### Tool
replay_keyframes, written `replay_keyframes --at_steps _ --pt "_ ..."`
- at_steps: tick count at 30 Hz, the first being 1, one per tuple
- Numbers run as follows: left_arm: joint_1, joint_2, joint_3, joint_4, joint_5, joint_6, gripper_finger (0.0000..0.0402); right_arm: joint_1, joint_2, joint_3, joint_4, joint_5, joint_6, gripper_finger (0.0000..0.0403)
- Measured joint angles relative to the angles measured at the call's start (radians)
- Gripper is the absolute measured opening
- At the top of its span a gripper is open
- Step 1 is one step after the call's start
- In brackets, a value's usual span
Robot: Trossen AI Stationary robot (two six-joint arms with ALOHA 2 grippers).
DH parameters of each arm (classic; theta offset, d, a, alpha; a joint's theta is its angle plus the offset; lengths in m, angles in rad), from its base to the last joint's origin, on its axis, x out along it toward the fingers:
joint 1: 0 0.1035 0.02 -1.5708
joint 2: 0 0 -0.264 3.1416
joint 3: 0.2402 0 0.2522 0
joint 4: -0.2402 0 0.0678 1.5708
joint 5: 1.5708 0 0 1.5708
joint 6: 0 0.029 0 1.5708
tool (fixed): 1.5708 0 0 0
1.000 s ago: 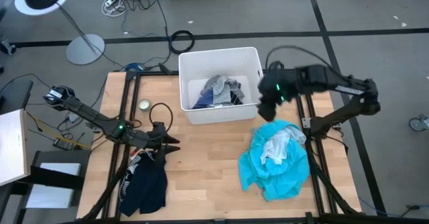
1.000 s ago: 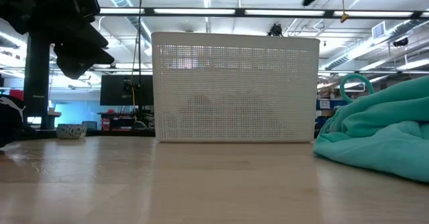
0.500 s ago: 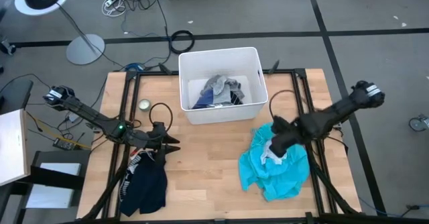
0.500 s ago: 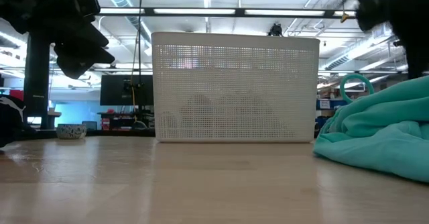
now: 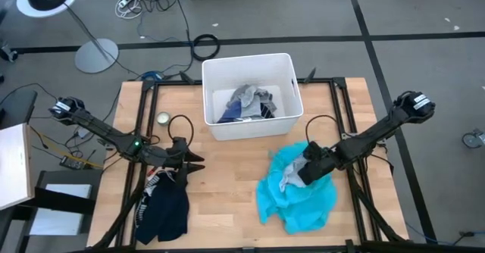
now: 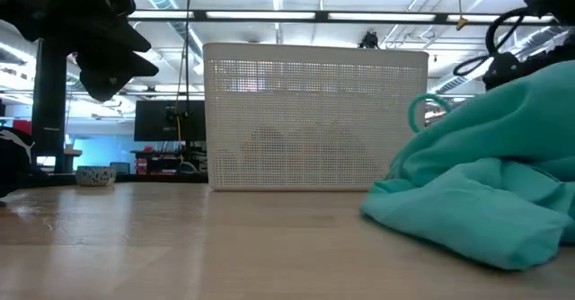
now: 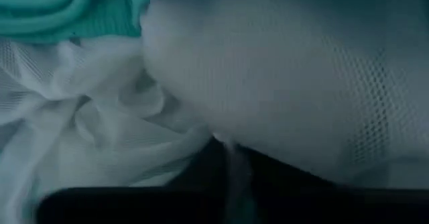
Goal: Sort clothes
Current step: Put the blue shorts into the white laundry organizer
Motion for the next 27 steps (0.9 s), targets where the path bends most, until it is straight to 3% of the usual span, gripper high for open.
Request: replay_keyframes --at_steps 2,7,17,21,27 --pt "0.000 0.000 0.000 0.004 0.000 0.000 0.0160 0.000 0.005 0.032 -0.019 0.065 -0.076 0.0021" --pt "0.000 0.000 0.000 0.015 0.000 0.002 0.0160 -0.030 0.002 0.192 -0.076 0.144 -0.240 0.0006" --pt "0.000 0.000 0.000 0.011 0.000 0.008 0.0160 -0.070 0.003 0.647 -0.340 0.273 -0.573 0.0002" --pt "0.000 0.000 0.000 0.008 -0.005 0.029 0.0160 -0.102 0.003 0.816 -0.327 0.334 -0.774 0.0001" --pt "0.000 0.000 0.000 -0.017 -0.007 0.030 0.0160 -0.197 0.003 1.018 -0.175 0.343 -1.101 0.0001"
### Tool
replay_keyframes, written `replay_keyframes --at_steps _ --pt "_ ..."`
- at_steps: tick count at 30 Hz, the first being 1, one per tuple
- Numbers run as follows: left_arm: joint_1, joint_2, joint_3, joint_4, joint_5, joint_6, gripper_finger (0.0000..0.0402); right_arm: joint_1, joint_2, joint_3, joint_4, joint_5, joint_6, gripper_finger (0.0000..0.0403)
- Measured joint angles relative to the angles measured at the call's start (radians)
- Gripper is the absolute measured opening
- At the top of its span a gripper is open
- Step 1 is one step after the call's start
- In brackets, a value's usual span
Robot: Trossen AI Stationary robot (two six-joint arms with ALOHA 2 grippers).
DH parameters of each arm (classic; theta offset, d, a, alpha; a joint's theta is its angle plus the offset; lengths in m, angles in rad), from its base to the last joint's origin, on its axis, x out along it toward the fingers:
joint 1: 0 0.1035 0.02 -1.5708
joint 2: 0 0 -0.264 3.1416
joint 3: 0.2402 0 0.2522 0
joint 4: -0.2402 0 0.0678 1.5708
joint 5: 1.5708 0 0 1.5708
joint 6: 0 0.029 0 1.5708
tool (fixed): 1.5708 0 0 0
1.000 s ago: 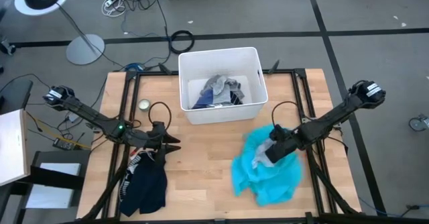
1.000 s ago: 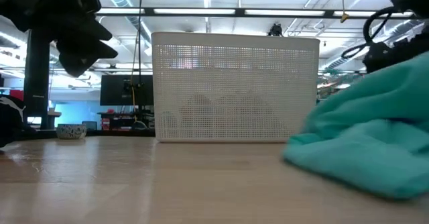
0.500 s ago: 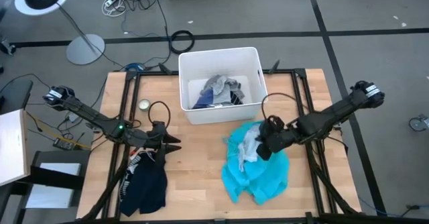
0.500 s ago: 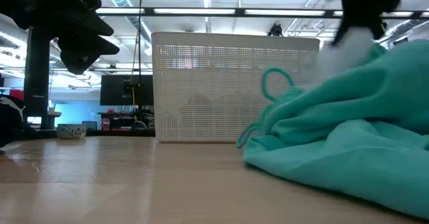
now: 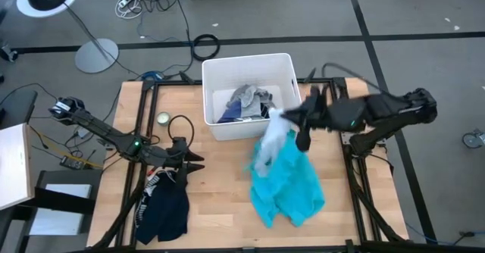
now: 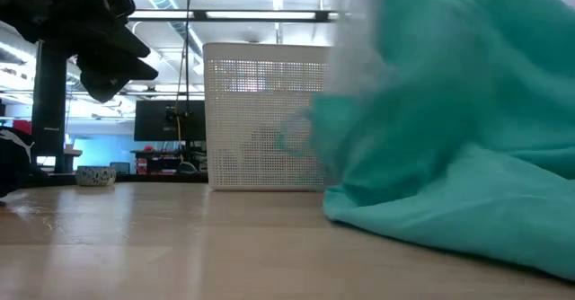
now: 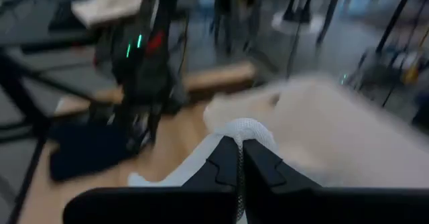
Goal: Sort clothes
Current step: Put the blue shorts into the white laundry organizer
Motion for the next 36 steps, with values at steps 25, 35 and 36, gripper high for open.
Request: replay_keyframes --at_steps 25,35,36 --pt "0.000 0.000 -0.001 -0.009 -0.062 0.053 0.0160 -0.602 0.326 0.139 1.136 -0.353 -0.656 0.0001" --pt "0.000 0.000 -0.002 -0.062 -0.072 0.027 0.0160 -0.698 0.487 0.285 0.718 -0.389 -0.520 0.0001" --pt "0.000 0.000 -0.002 -0.062 -0.072 0.027 0.0160 -0.699 0.486 0.285 0.630 -0.390 -0.508 0.0001"
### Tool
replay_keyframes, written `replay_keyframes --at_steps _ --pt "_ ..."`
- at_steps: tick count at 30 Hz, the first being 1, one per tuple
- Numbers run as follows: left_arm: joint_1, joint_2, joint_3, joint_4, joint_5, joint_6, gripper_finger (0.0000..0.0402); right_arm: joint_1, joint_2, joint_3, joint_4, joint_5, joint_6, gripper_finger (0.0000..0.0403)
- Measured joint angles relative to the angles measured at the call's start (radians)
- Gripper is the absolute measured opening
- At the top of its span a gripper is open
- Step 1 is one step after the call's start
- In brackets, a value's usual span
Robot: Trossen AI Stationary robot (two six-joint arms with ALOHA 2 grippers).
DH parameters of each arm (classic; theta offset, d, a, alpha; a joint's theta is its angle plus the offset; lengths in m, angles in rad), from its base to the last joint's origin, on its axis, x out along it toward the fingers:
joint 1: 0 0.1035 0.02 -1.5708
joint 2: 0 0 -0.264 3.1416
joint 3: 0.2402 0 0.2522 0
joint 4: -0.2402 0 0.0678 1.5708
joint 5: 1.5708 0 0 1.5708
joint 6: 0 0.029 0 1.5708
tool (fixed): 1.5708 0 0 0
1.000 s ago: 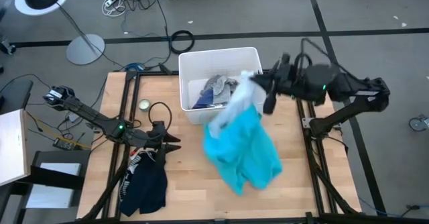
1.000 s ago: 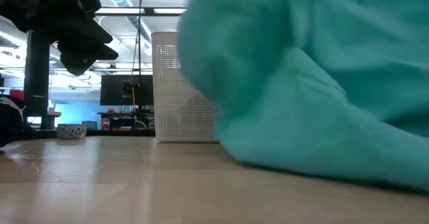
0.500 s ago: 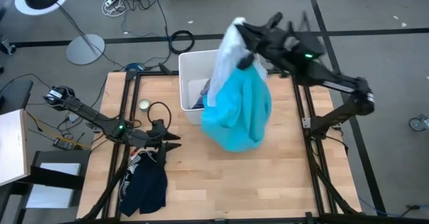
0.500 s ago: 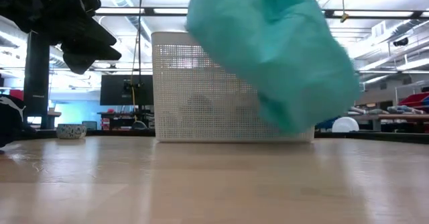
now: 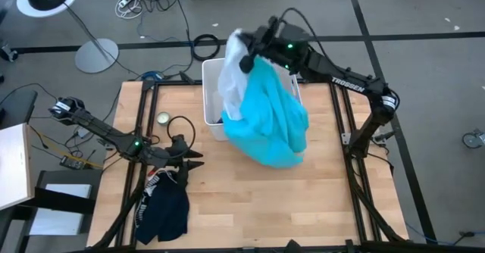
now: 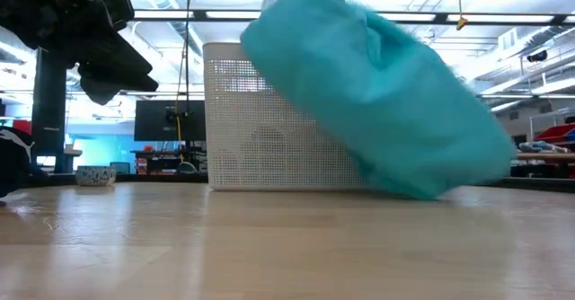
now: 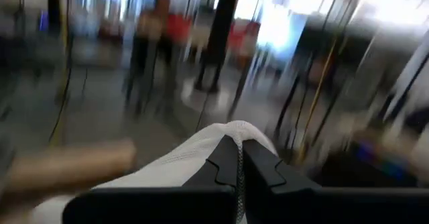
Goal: Sort clothes
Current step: Put the blue shorts into the white laundry organizer
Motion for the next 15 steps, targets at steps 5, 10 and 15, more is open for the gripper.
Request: replay_keyframes --at_steps 5,10,15 --pt "0.000 0.000 0.000 -0.001 0.000 0.000 0.0160 -0.001 -0.002 0.000 -0.409 -0.008 0.191 0.0001" --pt "0.000 0.000 0.000 -0.002 -0.004 0.000 0.0160 -0.005 0.018 -0.007 -0.670 -0.114 0.267 0.0006" --pt "0.000 0.000 0.000 -0.008 -0.005 -0.001 0.0160 -0.007 0.024 -0.049 -0.722 -0.149 0.314 0.0027"
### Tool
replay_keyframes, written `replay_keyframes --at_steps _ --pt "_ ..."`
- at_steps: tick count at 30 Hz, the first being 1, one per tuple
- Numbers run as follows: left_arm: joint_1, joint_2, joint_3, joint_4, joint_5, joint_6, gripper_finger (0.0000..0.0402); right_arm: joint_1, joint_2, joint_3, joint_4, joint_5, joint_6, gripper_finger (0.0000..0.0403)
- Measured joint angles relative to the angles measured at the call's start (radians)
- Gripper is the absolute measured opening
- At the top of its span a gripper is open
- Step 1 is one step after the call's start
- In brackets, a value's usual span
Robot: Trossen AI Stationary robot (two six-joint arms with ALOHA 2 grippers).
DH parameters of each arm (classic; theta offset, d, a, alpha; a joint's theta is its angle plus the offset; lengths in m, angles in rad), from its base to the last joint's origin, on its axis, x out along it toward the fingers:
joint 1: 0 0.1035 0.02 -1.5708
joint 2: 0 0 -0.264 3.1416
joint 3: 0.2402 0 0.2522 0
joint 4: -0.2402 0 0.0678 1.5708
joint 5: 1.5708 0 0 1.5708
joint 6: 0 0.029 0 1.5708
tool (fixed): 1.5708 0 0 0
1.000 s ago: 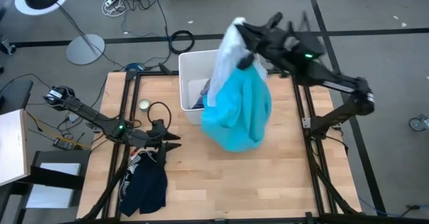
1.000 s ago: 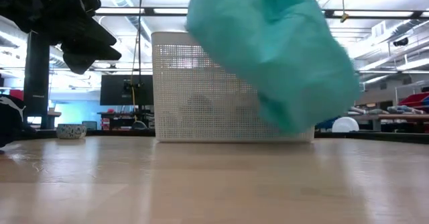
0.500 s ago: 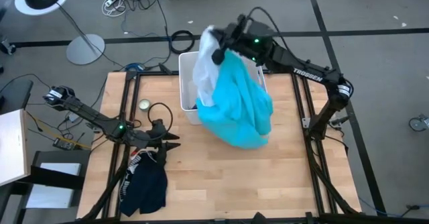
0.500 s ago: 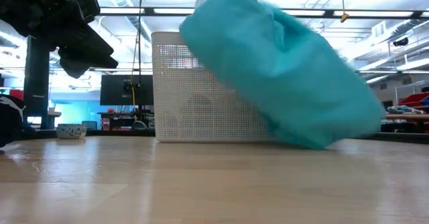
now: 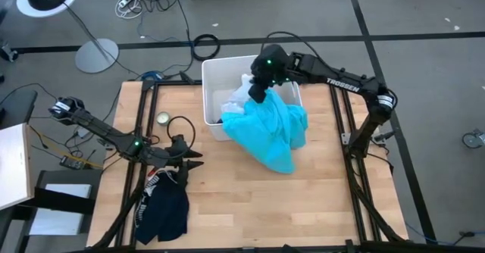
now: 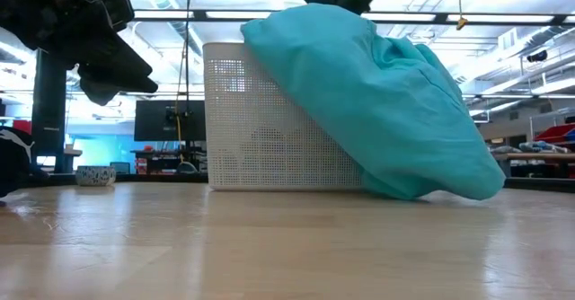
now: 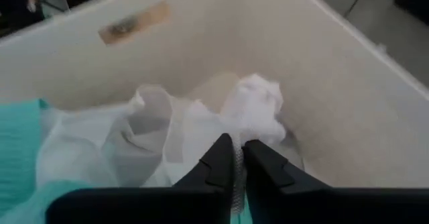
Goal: Sort clothes
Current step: Put the blue shorts into the white laundry organizer
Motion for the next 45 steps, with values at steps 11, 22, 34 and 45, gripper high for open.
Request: replay_keyframes --at_steps 11,22,34,45 --pt "0.000 0.020 0.001 0.003 -0.003 -0.029 0.0160 -0.001 -0.078 -0.003 -0.117 -0.006 0.025 0.0146" --pt "0.000 0.106 0.002 0.007 -0.003 -0.059 0.0160 0.115 -0.322 -0.004 -0.423 0.036 0.154 0.0178" --pt "0.000 0.111 0.001 0.025 -0.003 -0.055 0.0160 0.585 -0.551 -0.414 -0.435 0.434 0.537 0.0168" --pt "0.000 0.111 0.001 0.030 -0.021 -0.052 0.0160 0.745 -0.608 -0.987 0.124 0.474 0.697 0.0168"
